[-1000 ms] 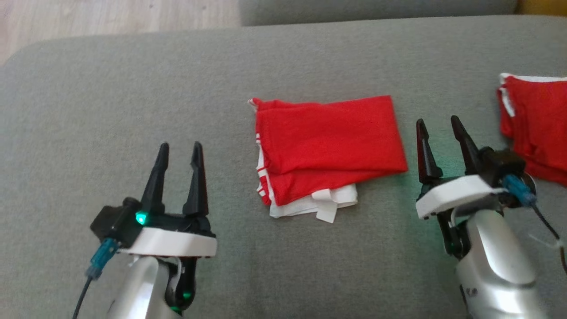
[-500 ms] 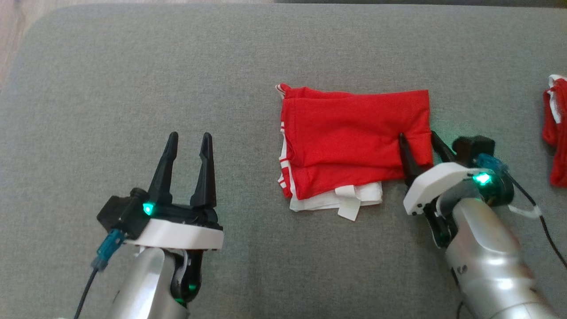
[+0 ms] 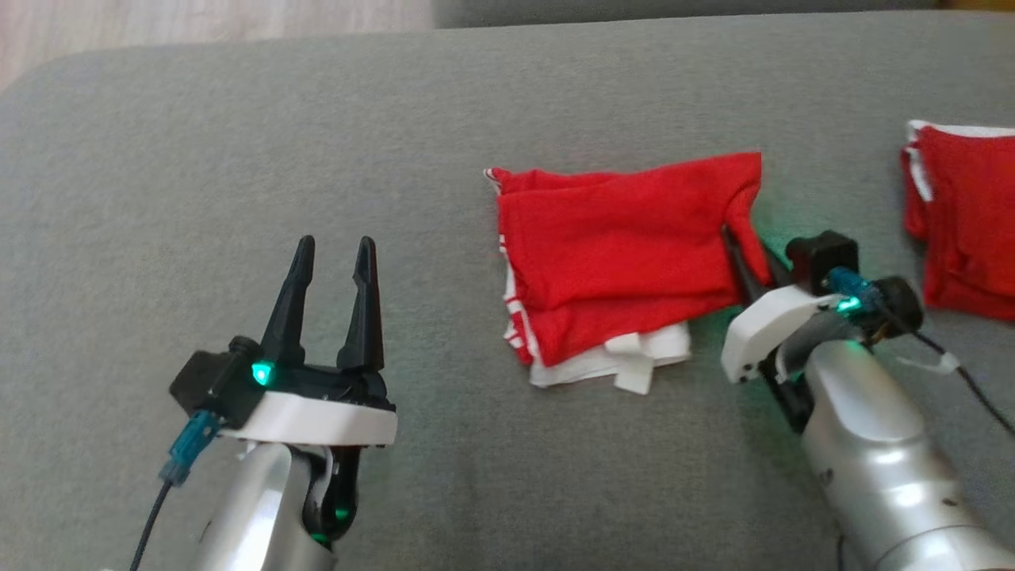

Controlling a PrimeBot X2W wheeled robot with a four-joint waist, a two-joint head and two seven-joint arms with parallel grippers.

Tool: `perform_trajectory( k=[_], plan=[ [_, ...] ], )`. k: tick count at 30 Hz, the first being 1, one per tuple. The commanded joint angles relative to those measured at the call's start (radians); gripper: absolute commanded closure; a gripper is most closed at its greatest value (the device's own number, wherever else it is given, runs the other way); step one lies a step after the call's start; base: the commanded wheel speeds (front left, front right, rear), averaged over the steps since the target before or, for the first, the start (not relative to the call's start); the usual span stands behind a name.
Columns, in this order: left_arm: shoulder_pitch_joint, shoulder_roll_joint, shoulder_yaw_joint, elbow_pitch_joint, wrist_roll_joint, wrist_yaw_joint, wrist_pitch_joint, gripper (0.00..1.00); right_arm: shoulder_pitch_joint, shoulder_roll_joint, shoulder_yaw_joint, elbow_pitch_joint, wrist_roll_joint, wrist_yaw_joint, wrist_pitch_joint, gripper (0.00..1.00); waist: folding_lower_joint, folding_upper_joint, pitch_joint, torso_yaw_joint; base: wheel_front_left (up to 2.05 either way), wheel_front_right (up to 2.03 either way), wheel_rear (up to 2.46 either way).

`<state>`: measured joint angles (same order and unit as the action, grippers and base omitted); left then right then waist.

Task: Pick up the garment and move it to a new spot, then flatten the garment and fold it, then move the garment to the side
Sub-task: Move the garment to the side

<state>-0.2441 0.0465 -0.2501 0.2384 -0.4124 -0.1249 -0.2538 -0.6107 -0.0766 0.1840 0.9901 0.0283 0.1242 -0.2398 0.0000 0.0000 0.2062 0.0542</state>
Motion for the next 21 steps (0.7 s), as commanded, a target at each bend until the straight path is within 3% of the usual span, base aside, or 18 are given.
perform_trajectory(
  k=[1, 8, 14, 21],
  plan=[
    [-0.025, 0.004, 0.037, -0.039, 0.004, -0.006, -0.008, 0.0, -0.041, -0.017, 0.007, -0.054, -0.022, 0.007, -0.019, 1.0, 0.0, 0.0, -0.018, -0.035, 0.0, 0.0, 0.0],
    [-0.023, 0.004, 0.038, -0.053, 0.002, -0.006, -0.008, 0.0, -0.042, -0.1, 0.018, -0.152, -0.05, 0.007, -0.021, 1.0, 0.0, 0.0, -0.032, -0.108, 0.0, 0.0, 0.0],
    [-0.037, 0.004, 0.026, -0.06, 0.005, -0.006, -0.008, 0.0, -0.074, -0.226, 0.031, -0.212, -0.02, 0.007, 0.013, 1.0, 0.0, 0.0, -0.013, -0.159, 0.0, 0.0, 0.0],
    [-0.063, 0.004, 0.019, -0.062, 0.008, -0.006, -0.008, 0.0, -0.094, -0.369, 0.02, -0.238, 0.025, 0.007, 0.072, 1.0, 0.0, 0.0, 0.022, -0.171, 0.0, 0.0, 0.0]
  ],
)
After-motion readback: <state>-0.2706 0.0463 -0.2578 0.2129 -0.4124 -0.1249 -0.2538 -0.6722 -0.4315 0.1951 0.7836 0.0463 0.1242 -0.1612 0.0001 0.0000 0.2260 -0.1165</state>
